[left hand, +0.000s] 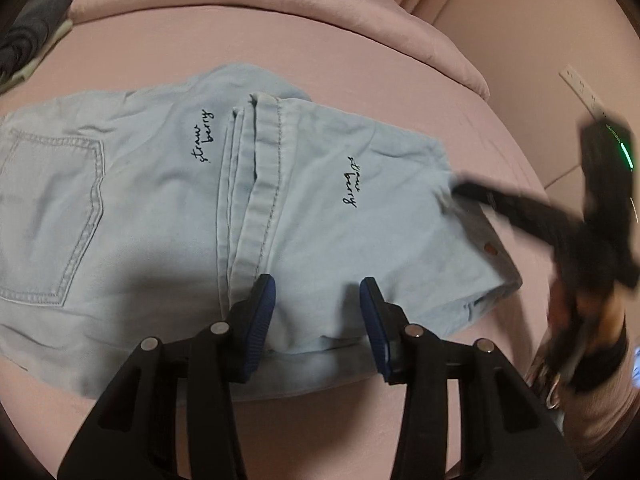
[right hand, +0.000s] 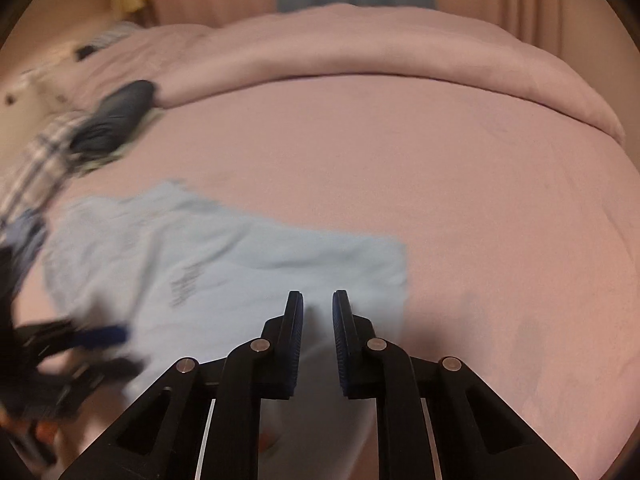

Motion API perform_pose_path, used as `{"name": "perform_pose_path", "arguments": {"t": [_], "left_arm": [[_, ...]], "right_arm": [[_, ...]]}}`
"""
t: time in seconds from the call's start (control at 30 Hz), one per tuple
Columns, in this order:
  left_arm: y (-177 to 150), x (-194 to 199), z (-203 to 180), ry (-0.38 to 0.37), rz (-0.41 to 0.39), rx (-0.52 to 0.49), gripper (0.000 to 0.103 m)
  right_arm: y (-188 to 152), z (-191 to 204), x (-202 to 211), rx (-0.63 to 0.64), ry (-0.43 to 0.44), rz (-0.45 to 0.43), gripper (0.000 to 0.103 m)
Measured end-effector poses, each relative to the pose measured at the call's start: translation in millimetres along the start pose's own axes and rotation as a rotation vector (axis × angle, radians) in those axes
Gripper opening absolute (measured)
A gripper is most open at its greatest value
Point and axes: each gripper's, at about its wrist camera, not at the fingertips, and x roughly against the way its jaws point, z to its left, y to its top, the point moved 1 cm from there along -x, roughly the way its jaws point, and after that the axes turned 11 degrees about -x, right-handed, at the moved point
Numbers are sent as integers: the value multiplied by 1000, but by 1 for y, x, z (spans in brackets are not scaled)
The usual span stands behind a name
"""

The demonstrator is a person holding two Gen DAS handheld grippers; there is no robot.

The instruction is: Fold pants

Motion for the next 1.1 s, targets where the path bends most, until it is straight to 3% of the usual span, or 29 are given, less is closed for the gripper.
{"name": "perform_pose_path", "arguments": {"t": [0.07, 0.17, 0.27, 0.33, 0.47, 0.57, 0.67, 0.87, 1.0, 1.1], "left_arm": [[3, -1, -7, -7, -3, 7, 43], [3, 1, -10, -10, -10, 4, 43], [5, -1, -9, -7, -12, -5, 44], [5, -3, -13, -4, -17, -18, 44], [4, -4, -14, -7, -32, -28, 44], [3, -2, -13, -18, -37, -29, 44], [2, 0, -12, -32, -42, -28, 44], [-2, 2, -5, -63, -46, -22, 43], [-5, 5, -1, -77, -52, -16, 43], [-6, 6, 1, -81, -54, -13, 43]], "right_arm": [[-27, 12, 8, 68, 4, 37, 15], [-74, 22, 19, 212, -70, 58, 15], [-90, 23, 34, 247, -70, 81, 15], [-82, 20, 40, 215, -32, 128, 15], [-50, 27, 48, 152, 99, 92, 15], [-19, 46, 25, 146, 150, 69, 15], [9, 78, -16, 129, 190, 116, 15], [26, 119, -78, 180, 145, 218, 13], [29, 147, -86, 238, 137, 224, 10], [31, 145, -88, 235, 141, 233, 10]]}}
